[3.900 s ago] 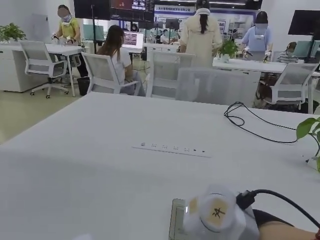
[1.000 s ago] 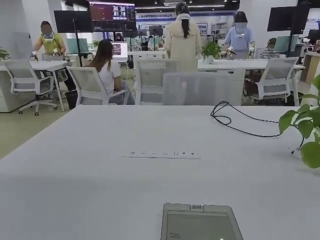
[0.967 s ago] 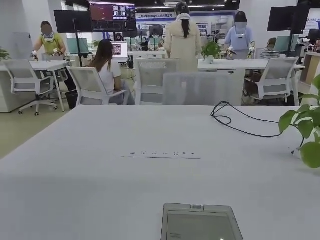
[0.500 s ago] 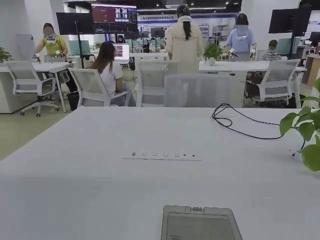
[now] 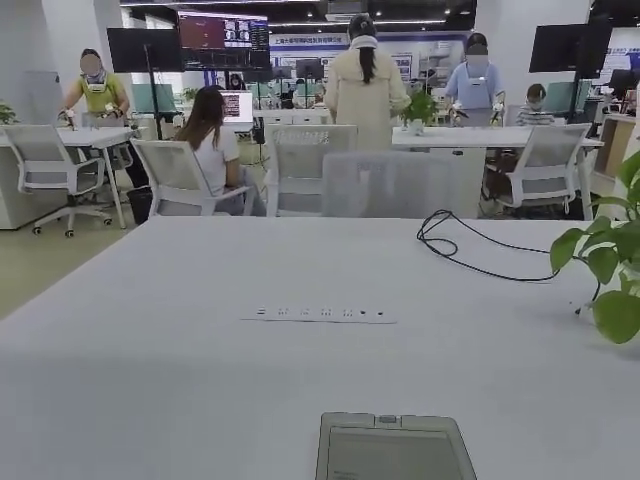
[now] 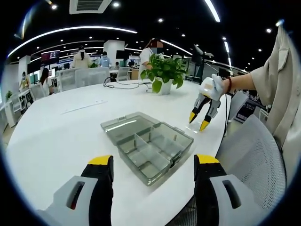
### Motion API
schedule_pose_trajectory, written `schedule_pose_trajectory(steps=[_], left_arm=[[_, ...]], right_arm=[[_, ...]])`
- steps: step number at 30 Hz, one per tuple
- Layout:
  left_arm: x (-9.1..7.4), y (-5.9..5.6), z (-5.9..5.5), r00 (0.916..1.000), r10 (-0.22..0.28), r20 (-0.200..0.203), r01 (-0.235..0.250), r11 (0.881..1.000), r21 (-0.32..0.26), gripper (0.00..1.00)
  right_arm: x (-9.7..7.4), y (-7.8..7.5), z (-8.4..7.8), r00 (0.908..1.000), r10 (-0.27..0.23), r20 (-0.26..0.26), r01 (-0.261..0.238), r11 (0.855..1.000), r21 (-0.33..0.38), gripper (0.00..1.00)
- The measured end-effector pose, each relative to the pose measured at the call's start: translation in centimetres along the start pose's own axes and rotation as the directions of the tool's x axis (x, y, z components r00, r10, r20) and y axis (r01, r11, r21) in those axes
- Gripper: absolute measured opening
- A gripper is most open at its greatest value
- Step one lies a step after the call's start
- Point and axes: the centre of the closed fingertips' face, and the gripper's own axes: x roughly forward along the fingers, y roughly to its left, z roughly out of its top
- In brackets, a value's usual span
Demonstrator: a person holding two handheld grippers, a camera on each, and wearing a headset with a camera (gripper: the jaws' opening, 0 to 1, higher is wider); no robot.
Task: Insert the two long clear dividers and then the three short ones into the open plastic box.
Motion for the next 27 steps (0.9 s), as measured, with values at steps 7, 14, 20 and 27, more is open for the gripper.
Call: schedule_pose_trajectory(steps=[7,14,20,27], left_arm=[[0.0,-1.2,0.7,0.9994,-0.030,0.016,0.031,0.999,-0.042,0.61],[0.3,-2.3,1.2,0.9964,-0.062,0.058,0.068,0.992,-0.107,0.50],[0.5,-3.0,1.7,0.9916,-0.084,0.098,0.100,0.982,-0.160,0.44],[0.6,-4.3,2.7,0.9807,-0.128,0.148,0.158,0.965,-0.211,0.35]], right_arm=[[-1.9,-1.0,3.3,0.9889,-0.118,0.090,0.122,0.992,-0.034,0.32],[-3.3,-0.4,7.9,0.9608,-0.184,0.207,0.200,0.978,-0.060,0.32],[-4.0,0.8,12.1,0.9297,-0.180,0.321,0.205,0.978,-0.046,0.32],[-4.3,2.2,15.8,0.9004,-0.161,0.404,0.205,0.977,-0.066,0.32]])
